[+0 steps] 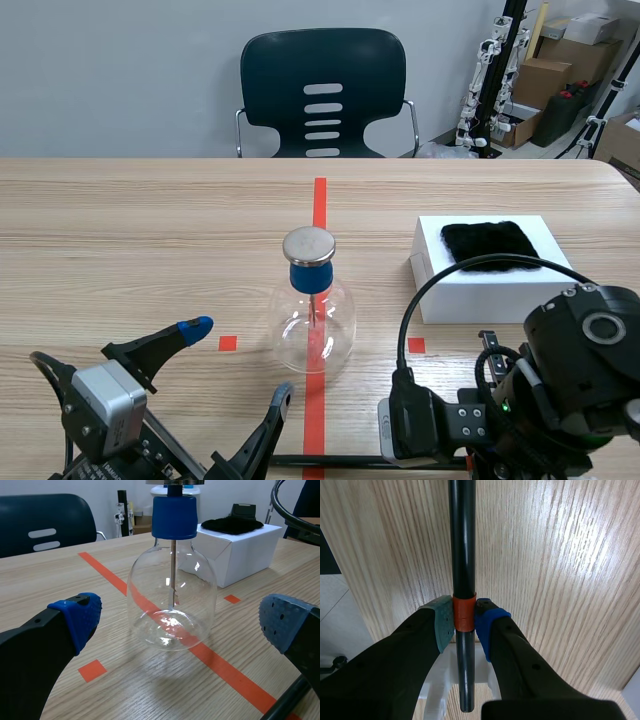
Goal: Do the electroscope experiment. pick up the black charging rod
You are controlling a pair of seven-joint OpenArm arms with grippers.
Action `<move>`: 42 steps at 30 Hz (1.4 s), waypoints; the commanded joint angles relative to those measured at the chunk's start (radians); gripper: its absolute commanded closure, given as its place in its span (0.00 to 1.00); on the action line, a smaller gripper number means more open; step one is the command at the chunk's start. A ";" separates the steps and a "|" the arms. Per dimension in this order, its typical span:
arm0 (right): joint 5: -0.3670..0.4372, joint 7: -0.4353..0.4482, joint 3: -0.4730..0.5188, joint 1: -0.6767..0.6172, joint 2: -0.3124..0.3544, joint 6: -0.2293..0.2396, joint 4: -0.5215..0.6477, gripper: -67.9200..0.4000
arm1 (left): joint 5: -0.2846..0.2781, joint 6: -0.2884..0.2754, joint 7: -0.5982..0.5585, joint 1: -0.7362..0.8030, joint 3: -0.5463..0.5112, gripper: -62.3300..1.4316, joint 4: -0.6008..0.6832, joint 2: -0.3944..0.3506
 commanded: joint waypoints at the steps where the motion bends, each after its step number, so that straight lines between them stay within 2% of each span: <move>1: 0.000 -0.003 0.010 0.013 0.009 0.008 0.013 0.97 | -0.006 -0.002 -0.013 0.000 0.006 0.00 0.014 0.003; 7: 0.002 0.016 0.010 0.011 0.060 0.008 0.061 0.97 | -0.006 -0.002 0.020 0.000 0.006 0.00 0.014 0.003; 14: 0.039 -0.019 0.010 -0.005 0.174 0.008 0.176 0.97 | -0.007 -0.002 0.019 0.000 0.006 0.00 0.014 0.003; 21: 0.079 -0.018 0.012 -0.035 0.298 0.006 0.229 0.97 | -0.007 -0.002 0.015 0.000 0.006 0.00 0.014 0.003; 23: 0.082 0.010 0.018 -0.045 0.334 -0.011 0.241 0.97 | -0.007 -0.002 0.016 0.000 0.006 0.00 0.014 0.003; 29: 0.116 0.111 0.051 -0.045 0.435 -0.012 0.254 0.97 | -0.007 -0.002 0.016 0.000 0.006 0.00 0.014 0.003; 37: 0.136 0.230 0.120 -0.045 0.522 -0.006 0.254 0.97 | -0.007 -0.002 0.016 0.000 0.006 0.00 0.014 0.002; 42: 0.136 0.360 0.126 -0.045 0.615 0.008 0.256 0.97 | -0.007 -0.002 0.016 0.000 0.006 0.00 0.014 0.002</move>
